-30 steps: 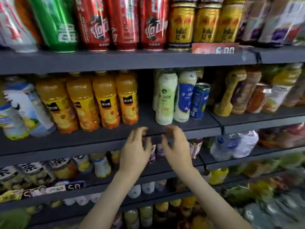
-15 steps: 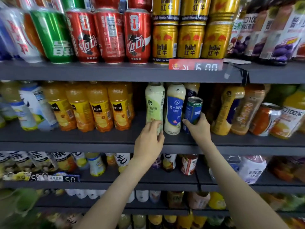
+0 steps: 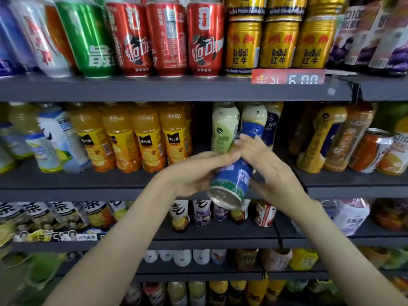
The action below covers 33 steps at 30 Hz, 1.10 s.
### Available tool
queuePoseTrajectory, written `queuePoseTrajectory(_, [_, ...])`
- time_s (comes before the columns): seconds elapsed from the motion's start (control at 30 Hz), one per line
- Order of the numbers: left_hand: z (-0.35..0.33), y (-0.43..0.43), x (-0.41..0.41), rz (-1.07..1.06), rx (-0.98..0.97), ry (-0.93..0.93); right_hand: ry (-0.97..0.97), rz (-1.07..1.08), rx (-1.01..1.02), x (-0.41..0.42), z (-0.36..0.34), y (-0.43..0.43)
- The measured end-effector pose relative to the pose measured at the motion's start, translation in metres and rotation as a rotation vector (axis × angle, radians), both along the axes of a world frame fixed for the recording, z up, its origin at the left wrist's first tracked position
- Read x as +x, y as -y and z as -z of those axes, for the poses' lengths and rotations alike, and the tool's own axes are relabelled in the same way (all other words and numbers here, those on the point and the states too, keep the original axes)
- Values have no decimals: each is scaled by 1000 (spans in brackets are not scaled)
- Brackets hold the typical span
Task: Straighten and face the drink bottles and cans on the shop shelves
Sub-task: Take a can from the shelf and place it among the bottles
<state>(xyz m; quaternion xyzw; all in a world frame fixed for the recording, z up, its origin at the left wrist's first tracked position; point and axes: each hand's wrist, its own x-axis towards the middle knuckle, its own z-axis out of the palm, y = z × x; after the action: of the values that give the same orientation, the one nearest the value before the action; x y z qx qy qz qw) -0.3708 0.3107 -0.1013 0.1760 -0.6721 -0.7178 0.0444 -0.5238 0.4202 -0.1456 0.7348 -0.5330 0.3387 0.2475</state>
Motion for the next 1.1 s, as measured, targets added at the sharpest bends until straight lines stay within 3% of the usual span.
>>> queuePoseTrajectory(0.1, [-10, 21, 42, -27, -27, -96, 3, -28, 18, 40, -16, 25])
queuePoseTrajectory(0.33, [-39, 87, 168, -251, -291, -321, 507, -247, -21, 164, -69, 103])
queuePoseTrajectory(0.43, [-58, 115, 216, -416, -466, -390, 846, -409, 84, 218, -94, 137])
queuePoseTrajectory(0.5, [-70, 132, 242, -537, -556, -405, 902, -435, 160, 248, -109, 159])
queuePoseTrajectory(0.63, [-94, 170, 281, -718, -669, -432, 890, -384, 137, 288, -130, 196])
queuePoseTrajectory(0.77, [-112, 215, 316, -873, -656, -501, 713, -208, 66, 305, -143, 231])
queuePoseTrajectory(0.93, [-112, 281, 362, -1104, -686, -501, 501, -39, 11, 321, -154, 277])
queuePoseTrajectory(1.1, [-120, 343, 379, -1262, -703, -414, 457, 149, 80, 323, -160, 313])
